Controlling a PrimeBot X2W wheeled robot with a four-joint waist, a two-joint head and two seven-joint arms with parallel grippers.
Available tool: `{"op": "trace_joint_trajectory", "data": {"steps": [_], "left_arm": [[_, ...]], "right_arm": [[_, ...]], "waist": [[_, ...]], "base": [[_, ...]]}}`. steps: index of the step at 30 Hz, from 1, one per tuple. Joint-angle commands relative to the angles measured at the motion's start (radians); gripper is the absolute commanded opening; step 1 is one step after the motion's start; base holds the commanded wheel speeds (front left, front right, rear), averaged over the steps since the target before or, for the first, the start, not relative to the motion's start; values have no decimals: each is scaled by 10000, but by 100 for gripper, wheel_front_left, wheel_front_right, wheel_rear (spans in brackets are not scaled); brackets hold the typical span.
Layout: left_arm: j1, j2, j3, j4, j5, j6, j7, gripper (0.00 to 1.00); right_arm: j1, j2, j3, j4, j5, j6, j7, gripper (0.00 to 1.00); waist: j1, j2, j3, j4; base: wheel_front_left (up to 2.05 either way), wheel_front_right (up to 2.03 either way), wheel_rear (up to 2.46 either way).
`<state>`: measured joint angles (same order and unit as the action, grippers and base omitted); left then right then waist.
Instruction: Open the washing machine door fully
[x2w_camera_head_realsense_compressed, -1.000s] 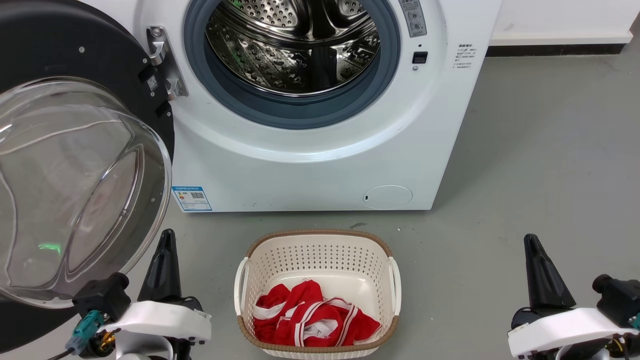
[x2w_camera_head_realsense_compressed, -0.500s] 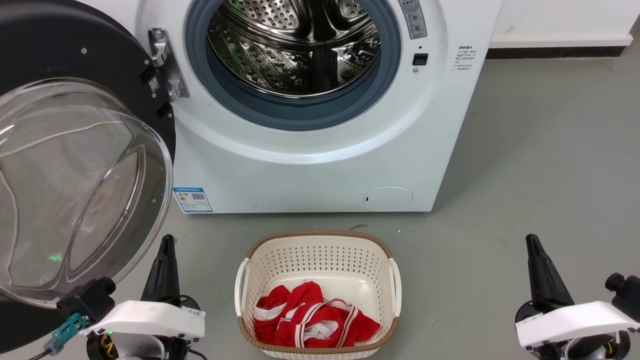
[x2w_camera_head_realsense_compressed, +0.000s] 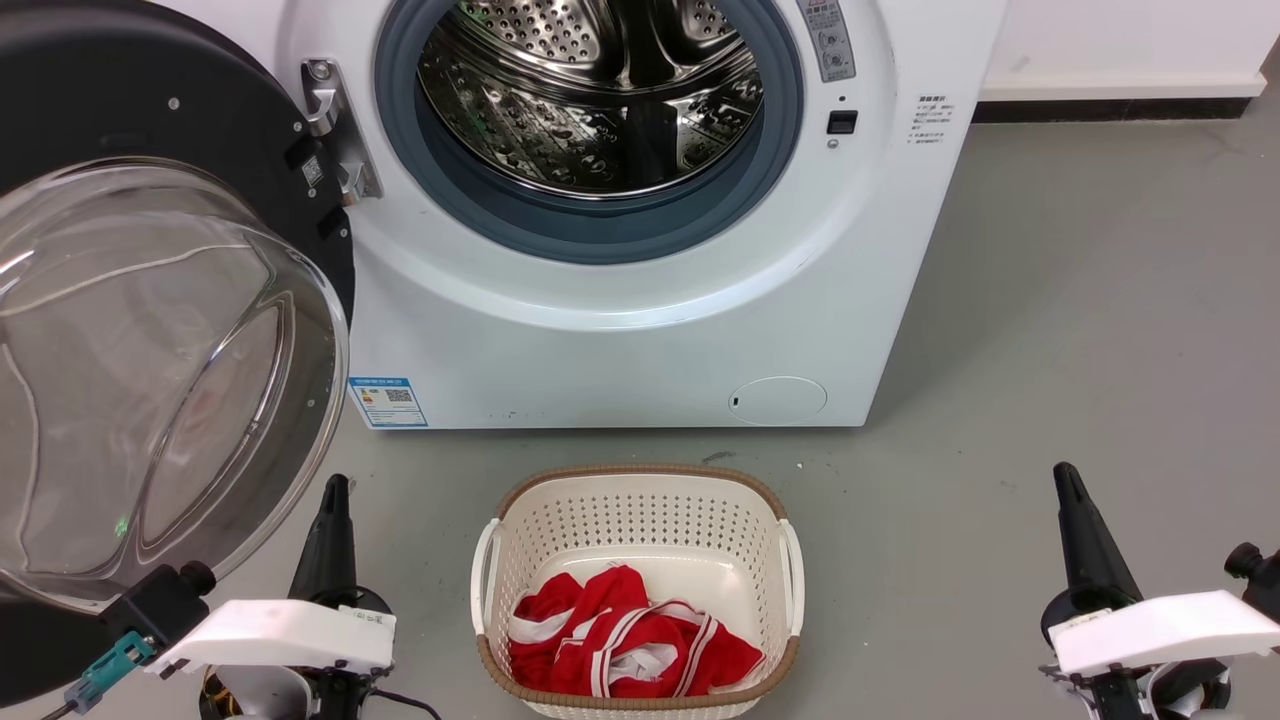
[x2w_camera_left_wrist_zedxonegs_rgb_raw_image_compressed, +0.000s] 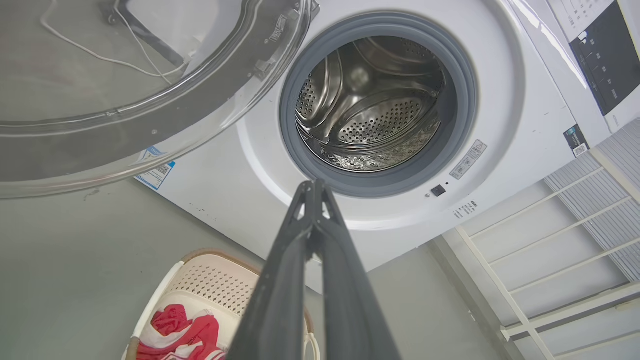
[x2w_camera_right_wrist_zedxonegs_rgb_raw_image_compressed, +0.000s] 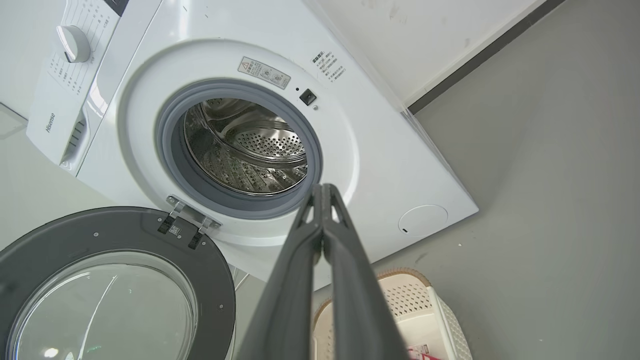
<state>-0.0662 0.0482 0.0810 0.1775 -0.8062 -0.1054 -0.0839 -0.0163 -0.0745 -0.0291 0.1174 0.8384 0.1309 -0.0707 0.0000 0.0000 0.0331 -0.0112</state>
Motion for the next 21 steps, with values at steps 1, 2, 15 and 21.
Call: {"op": "trace_joint_trajectory", "data": {"steps": [1, 2, 15, 21], "left_arm": [[-246, 25, 49, -77, -295, -38, 65, 0], [-251, 25, 55, -65, -432, -43, 104, 0], [-314, 26, 114, 93, -2058, -90, 504, 0], [-335, 27, 139, 158, -2743, -113, 674, 0]], "right_arm": [[-229, -81, -28, -42, 316, 0, 28, 0], [-244, -84, -32, -22, 455, 0, 54, 0], [-386, -103, -93, 249, 2105, 0, 344, 0], [-463, -105, -124, 357, 2797, -1, 472, 0]], "waist": [[0, 0, -4, 2], [0, 0, -8, 3], [0, 0, -54, 21], [0, 0, -76, 29]], "base": [[0, 0, 0], [0, 0, 0], [0, 0, 0], [0, 0, 0]]}}
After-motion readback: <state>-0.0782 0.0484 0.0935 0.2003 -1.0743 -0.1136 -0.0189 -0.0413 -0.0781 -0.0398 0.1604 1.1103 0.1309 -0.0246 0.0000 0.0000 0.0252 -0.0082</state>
